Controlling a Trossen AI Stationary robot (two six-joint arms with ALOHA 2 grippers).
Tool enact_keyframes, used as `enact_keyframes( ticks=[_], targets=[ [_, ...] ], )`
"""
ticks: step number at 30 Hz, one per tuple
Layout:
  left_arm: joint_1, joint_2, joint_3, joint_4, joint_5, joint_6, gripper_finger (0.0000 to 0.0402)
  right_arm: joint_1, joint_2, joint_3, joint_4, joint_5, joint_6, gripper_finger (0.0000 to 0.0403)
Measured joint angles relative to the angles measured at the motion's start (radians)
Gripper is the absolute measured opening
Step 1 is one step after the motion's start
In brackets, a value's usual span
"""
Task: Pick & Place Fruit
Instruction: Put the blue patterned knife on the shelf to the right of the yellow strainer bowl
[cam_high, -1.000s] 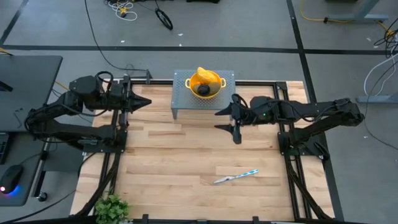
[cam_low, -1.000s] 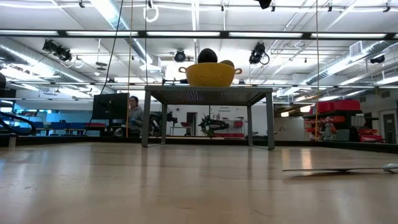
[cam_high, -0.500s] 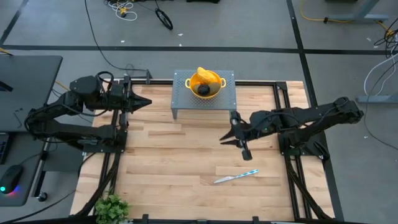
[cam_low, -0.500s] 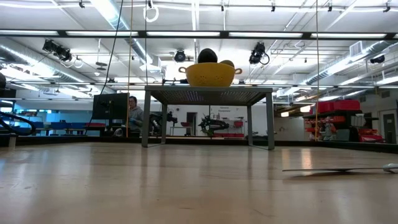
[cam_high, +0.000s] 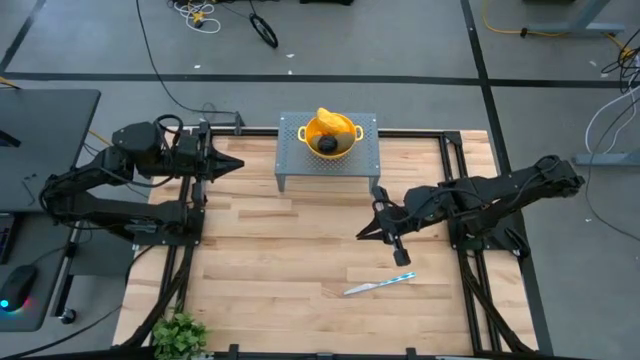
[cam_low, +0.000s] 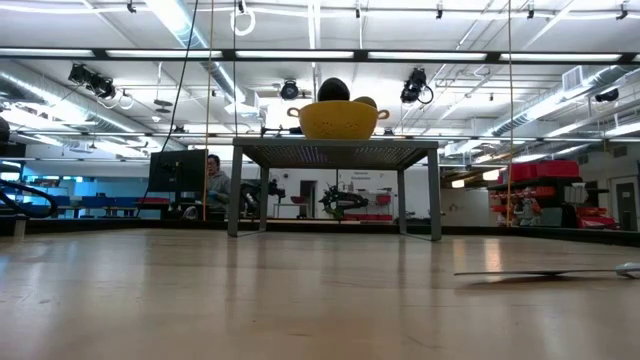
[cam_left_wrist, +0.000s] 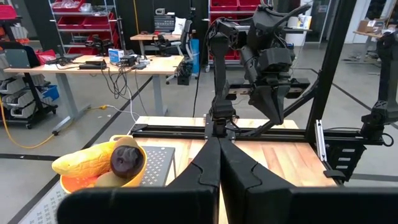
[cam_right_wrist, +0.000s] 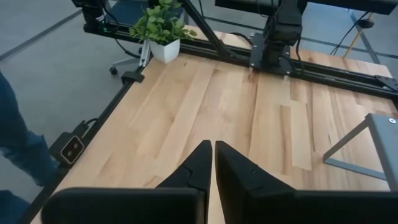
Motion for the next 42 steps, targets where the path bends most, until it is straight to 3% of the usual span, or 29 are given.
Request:
enact_keyframes(
  ticks=[7, 21, 36, 42],
  targets=[
    [0.0, 0.0, 0.0, 0.0, 0.0, 0.0, 0.0001, 0.035, 0.0, 0.0, -0.078, -0.002, 0.024, 0.0018],
    [0.0, 0.0, 0.0, 0.0, 0.0, 0.003, 0.0001, 0.138, 0.0, 0.0, -0.403, -0.002, 0.163, 0.0009],
    [0.0, 0.0, 0.0, 0.0, -0.023, 0.018, 0.0001, 0.195, 0.0, -0.002, -0.47, 0.0, 0.259, 0.0008],
    [0.0, 0.0, 0.0, 0.0, -0.027, 0.019, 0.0001, 0.195, 0.0, -0.081, -0.466, -0.034, 0.329, 0.0008]
  ],
)
